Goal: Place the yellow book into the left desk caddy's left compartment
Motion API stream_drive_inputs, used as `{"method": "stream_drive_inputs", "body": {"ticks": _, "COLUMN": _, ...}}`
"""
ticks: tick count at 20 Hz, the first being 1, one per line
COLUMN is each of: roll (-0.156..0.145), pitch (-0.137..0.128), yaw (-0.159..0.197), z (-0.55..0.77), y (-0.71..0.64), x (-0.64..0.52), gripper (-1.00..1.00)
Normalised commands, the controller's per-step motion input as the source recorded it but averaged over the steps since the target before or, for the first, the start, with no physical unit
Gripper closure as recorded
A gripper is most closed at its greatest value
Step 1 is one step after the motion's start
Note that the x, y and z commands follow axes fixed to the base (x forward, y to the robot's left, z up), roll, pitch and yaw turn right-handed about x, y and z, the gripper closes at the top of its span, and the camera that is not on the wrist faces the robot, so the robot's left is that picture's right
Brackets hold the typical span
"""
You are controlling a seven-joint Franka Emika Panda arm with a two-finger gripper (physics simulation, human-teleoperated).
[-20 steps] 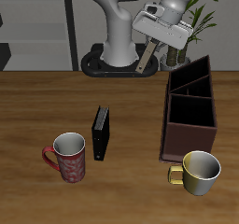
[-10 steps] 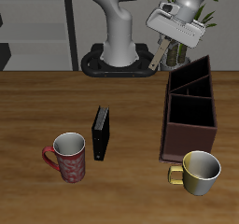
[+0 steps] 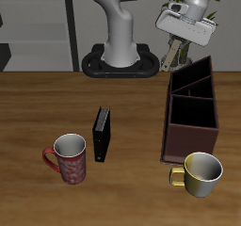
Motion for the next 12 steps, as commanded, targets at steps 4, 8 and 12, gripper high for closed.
{"method": "stream_drive_inputs", "body": {"ticks": 4, "roll": 0.033, "pitch": 0.009, "yaw": 0.009, "z": -0.02, "y": 0.19, "x": 0.08, "gripper": 1.00}}
{"method": "stream_drive_inputs", "body": {"ticks": 8, "roll": 0.052, "pitch": -0.002, "yaw": 0.038, "z": 0.04, "y": 0.35, "x": 0.09, "gripper": 1.00}}
{"method": "stream_drive_inputs", "body": {"ticks": 12, "roll": 0.061, "pitch": 0.010, "yaw": 0.018, "z": 0.03, "y": 0.29, "x": 0.10, "gripper": 1.00}}
